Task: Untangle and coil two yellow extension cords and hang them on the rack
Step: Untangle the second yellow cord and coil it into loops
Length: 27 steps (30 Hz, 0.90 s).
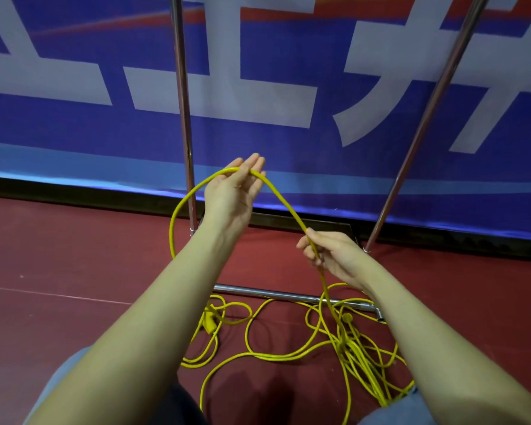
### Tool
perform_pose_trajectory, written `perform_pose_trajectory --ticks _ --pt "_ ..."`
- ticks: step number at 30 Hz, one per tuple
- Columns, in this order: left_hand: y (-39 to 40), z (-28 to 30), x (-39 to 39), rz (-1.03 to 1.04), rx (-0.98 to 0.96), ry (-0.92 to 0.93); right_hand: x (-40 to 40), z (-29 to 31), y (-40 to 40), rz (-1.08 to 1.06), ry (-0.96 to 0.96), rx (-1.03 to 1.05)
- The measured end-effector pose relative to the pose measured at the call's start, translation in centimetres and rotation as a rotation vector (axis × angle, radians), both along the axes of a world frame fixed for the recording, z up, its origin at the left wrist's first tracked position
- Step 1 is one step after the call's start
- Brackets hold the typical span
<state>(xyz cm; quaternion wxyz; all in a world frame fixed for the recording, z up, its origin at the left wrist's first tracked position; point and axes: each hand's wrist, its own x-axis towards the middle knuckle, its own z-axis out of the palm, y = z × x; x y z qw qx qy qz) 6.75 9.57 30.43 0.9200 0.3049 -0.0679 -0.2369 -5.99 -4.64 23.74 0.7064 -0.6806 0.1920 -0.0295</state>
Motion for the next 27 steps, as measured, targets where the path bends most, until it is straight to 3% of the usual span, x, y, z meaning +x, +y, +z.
perform_pose_trajectory --ticks 3,9,14,18,21,27 --pt "-0.2 -0.5 -0.1 -0.006 0.051 -0.018 0.4 0.7 0.4 -0.014 -0.049 0.047" --pt "-1.4 -1.5 -3.4 -0.243 0.223 -0.140 0.6 3.2 1.2 -0.044 -0.148 0.015" --pt "-1.5 -0.2 -3.1 -0.188 0.122 -0.152 0.8 3.9 1.5 -0.008 -0.196 0.047" --pt "-0.8 1.4 -2.0 -0.108 0.037 -0.070 0.6 1.6 1.1 -0.001 -0.036 -0.114" --pt "-0.1 2.5 -0.9 -0.036 -0.033 -0.024 0.4 0.1 0.7 -0.027 -0.026 -0.152" --pt "-0.4 0.9 -0.4 -0.019 0.151 -0.043 0.8 0.7 1.2 -0.019 -0.059 -0.041"
